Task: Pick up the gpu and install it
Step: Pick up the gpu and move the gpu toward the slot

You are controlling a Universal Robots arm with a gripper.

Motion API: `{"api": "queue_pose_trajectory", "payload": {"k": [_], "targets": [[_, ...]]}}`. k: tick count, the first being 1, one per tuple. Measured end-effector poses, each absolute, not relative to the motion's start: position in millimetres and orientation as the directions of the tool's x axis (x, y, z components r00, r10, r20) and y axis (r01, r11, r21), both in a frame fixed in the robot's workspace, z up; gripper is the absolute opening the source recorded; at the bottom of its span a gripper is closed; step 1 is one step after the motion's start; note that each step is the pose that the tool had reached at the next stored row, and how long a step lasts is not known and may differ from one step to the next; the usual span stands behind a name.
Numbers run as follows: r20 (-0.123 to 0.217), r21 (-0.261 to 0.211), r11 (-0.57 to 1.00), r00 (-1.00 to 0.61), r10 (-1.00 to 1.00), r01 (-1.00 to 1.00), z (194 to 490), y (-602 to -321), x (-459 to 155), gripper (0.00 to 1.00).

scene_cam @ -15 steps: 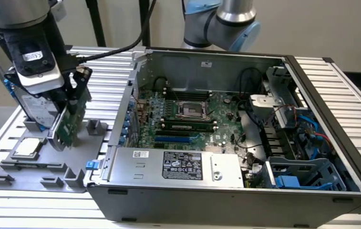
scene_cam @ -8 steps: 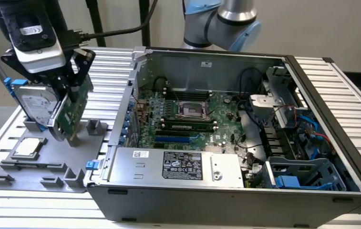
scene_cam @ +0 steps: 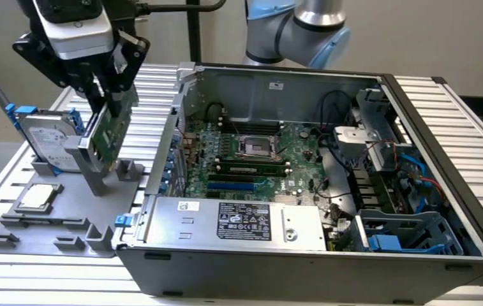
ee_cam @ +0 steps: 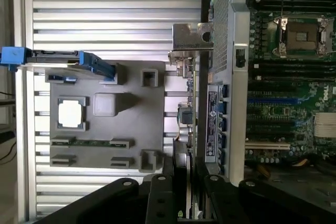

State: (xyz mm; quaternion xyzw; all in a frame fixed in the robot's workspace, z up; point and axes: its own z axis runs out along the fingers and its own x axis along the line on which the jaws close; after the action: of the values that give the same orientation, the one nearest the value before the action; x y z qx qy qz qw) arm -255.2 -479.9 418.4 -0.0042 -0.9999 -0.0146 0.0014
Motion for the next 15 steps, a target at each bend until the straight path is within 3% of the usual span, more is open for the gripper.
{"api": "queue_pose_trajectory", "payload": {"k": [15], "targets": [[0.025,0.029,1.0,-1.0,0.008,0.009,437,-479,-189,0.27]]}}
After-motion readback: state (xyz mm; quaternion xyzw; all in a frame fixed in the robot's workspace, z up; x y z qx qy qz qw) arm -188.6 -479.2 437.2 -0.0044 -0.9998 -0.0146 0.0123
